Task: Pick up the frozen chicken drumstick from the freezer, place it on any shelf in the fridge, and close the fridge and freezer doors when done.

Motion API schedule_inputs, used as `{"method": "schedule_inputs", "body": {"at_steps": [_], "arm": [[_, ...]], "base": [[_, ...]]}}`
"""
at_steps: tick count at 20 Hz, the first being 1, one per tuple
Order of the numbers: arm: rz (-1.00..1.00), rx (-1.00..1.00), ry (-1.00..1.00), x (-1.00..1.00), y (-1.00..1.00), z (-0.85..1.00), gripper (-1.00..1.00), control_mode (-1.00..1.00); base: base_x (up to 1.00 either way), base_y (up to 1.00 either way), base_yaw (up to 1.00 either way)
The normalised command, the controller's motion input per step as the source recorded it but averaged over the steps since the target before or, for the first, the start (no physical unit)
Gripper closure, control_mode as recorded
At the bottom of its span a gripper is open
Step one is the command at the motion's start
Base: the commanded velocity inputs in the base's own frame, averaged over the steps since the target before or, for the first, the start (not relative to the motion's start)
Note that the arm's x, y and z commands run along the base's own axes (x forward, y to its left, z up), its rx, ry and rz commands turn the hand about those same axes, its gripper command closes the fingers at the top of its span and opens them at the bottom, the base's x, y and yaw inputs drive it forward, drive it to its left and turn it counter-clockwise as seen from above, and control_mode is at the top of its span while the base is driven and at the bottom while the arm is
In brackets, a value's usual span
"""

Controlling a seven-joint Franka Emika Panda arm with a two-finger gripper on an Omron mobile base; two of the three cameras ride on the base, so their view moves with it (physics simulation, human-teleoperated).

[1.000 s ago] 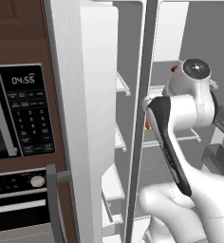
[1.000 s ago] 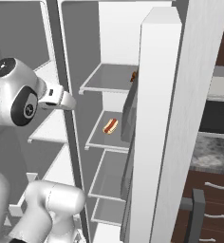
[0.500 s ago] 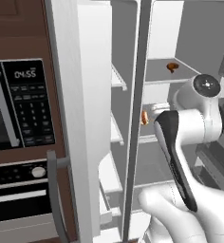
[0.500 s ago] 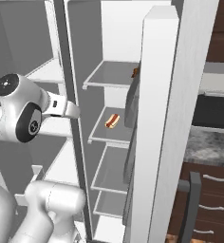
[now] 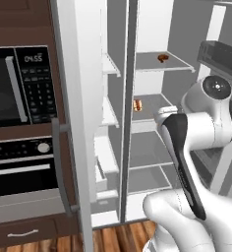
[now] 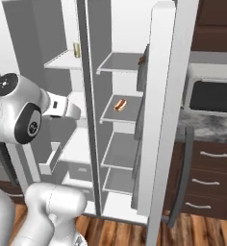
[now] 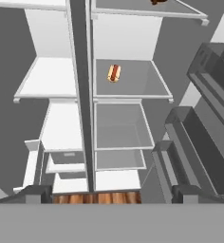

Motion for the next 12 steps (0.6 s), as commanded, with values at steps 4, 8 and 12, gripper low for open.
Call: {"method": "schedule_inputs", "body": {"at_steps": [4, 8, 12], "arm": [[0.0, 0.0, 0.0, 0.0, 0.0, 0.0, -1.0, 1.0], [0.0, 0.0, 0.0, -0.07, 0.0, 0.0, -1.0, -1.0], [0.0, 0.0, 0.0, -0.26, 0.0, 0.0, -1.0, -1.0]], "base": [[-0.41, 0.0, 0.0], [-0.04, 0.0, 0.0], [0.0, 0.0, 0.0]]}}
